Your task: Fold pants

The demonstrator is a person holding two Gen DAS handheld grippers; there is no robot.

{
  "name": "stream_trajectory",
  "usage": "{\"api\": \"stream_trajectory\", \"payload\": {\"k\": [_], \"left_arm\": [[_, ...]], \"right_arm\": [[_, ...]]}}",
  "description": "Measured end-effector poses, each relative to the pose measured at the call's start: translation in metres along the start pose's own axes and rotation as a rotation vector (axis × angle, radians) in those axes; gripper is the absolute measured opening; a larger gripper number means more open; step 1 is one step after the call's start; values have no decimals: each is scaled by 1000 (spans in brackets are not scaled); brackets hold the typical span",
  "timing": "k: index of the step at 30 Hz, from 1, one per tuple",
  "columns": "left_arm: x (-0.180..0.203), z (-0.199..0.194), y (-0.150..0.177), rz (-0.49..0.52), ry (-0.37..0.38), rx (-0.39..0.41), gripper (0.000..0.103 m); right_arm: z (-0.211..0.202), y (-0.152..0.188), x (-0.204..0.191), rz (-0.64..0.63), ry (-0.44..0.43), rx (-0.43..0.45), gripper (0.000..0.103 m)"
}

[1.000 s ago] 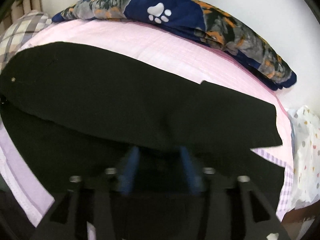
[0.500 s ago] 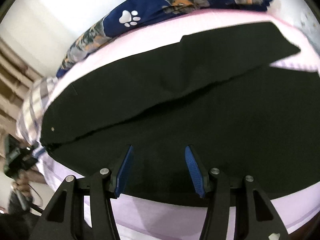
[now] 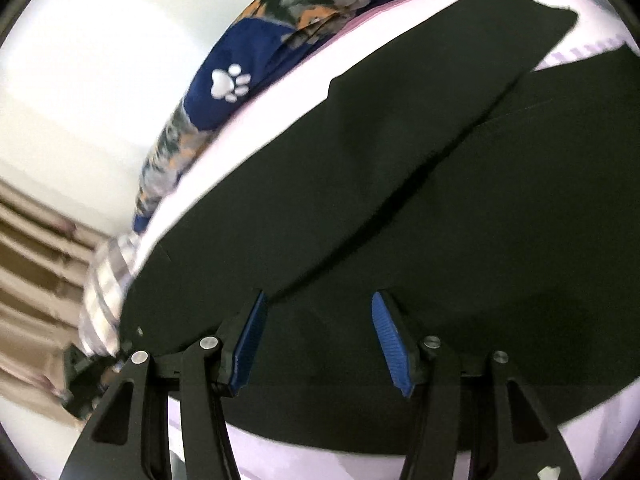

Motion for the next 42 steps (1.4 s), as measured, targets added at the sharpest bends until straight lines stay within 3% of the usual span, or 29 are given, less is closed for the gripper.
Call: {"api": "stream_trajectory", "payload": {"k": [5,11,14,16,21,26,33,42], "left_arm": [[21,-9,-10,70,-15,5,20],[18,-8,-15,89,-58,-13,19],[16,-4,-15,111,-96,-24,19],[13,-2,-15,123,-114,-34,19],[12,5,-14,172,-168,-65,19],[24,6,-21,295,-217,-113,19],[25,-2,-27,439,-261,-223,19],[-10,-3,-11,513,-353,-298,19]], "right_arm": [[13,-29,7,109,-68,30,49],[19,-77,45,248,-68,83,29],[17,-102,70,259,8,119,24],[15,-115,85,259,47,133,14],[9,-127,99,199,131,136,6],[-31,-114,78,37,267,217,5],[-78,-62,71,-25,337,250,5],[-62,13,111,1,388,103,5]]}}
Point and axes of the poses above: each gripper's, at about its wrist camera, not at the fingertips, and z roughly the way its jaws point, x to its right, y to its underside, the point moved 6 cm from there along z, roughly the way its jaws point, and after that the axes turned 15 degrees about y, right-handed, at the moved point
